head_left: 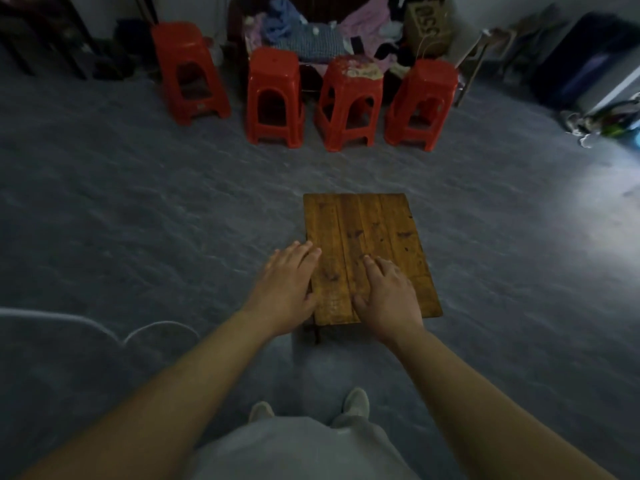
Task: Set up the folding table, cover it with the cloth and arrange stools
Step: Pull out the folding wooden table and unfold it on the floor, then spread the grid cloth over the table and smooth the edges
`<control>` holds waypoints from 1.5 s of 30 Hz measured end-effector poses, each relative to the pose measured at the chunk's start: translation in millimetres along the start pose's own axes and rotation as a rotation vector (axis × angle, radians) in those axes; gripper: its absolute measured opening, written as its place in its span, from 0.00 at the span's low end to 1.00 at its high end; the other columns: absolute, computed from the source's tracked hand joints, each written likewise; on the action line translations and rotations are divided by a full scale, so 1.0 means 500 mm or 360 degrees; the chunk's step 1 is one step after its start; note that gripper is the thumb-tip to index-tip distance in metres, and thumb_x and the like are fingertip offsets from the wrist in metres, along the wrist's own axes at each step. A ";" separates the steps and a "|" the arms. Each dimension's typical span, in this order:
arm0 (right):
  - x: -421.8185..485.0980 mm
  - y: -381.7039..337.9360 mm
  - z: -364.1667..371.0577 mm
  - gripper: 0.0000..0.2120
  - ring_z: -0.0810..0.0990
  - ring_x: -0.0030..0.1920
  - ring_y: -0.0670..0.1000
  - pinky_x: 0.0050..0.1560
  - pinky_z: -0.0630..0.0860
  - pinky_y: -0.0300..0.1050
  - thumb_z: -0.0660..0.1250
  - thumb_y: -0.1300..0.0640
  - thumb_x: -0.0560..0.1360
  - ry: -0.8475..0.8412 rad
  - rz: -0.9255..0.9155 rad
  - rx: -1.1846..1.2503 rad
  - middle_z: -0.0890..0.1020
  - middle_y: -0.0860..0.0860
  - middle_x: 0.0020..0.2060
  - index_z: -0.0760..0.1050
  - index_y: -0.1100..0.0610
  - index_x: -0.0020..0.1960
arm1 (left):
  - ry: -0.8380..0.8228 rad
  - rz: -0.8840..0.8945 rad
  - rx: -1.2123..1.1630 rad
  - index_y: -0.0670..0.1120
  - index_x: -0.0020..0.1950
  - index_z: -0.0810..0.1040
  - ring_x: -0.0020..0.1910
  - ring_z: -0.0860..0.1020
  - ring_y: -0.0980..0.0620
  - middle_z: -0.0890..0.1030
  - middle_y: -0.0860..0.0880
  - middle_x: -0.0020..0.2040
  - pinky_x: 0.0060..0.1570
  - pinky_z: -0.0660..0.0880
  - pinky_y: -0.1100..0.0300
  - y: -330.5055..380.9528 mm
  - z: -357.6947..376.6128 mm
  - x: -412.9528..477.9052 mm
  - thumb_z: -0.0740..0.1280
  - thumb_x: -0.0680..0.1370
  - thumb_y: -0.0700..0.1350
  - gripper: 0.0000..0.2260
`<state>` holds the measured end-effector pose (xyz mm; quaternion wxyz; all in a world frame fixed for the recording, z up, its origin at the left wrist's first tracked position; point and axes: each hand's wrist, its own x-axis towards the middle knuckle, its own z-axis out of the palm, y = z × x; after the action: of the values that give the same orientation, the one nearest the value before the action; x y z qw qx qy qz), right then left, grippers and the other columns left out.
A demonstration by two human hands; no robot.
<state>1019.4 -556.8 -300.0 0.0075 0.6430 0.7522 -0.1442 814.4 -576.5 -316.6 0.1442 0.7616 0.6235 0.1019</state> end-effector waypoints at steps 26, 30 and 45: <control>-0.066 0.094 -0.110 0.31 0.66 0.72 0.57 0.71 0.64 0.55 0.64 0.48 0.76 0.0435 0.0707 0.0220 0.70 0.55 0.72 0.63 0.55 0.77 | -0.0100 0.0811 -0.0018 0.50 0.82 0.56 0.81 0.50 0.51 0.55 0.50 0.82 0.80 0.48 0.50 0.161 -0.069 0.210 0.67 0.77 0.53 0.36; -0.147 0.080 -0.114 0.31 0.67 0.72 0.58 0.71 0.64 0.55 0.66 0.49 0.76 0.0592 0.1079 0.0231 0.71 0.56 0.71 0.65 0.56 0.76 | -0.0215 0.1206 -0.0029 0.49 0.81 0.58 0.81 0.53 0.49 0.58 0.49 0.81 0.79 0.52 0.49 0.212 -0.064 0.221 0.68 0.76 0.52 0.36; -0.652 0.026 -0.106 0.33 0.57 0.78 0.55 0.76 0.56 0.55 0.62 0.42 0.79 0.0910 0.2296 0.0170 0.61 0.55 0.78 0.58 0.53 0.79 | -0.0395 0.2375 -0.0084 0.50 0.81 0.60 0.81 0.53 0.45 0.57 0.46 0.82 0.79 0.50 0.48 0.586 -0.030 -0.045 0.67 0.77 0.56 0.34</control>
<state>1097.6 -857.8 -188.0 -0.1259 0.9851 0.1126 0.0317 1074.7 -650.2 -200.5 0.1244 0.9838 -0.0810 0.1008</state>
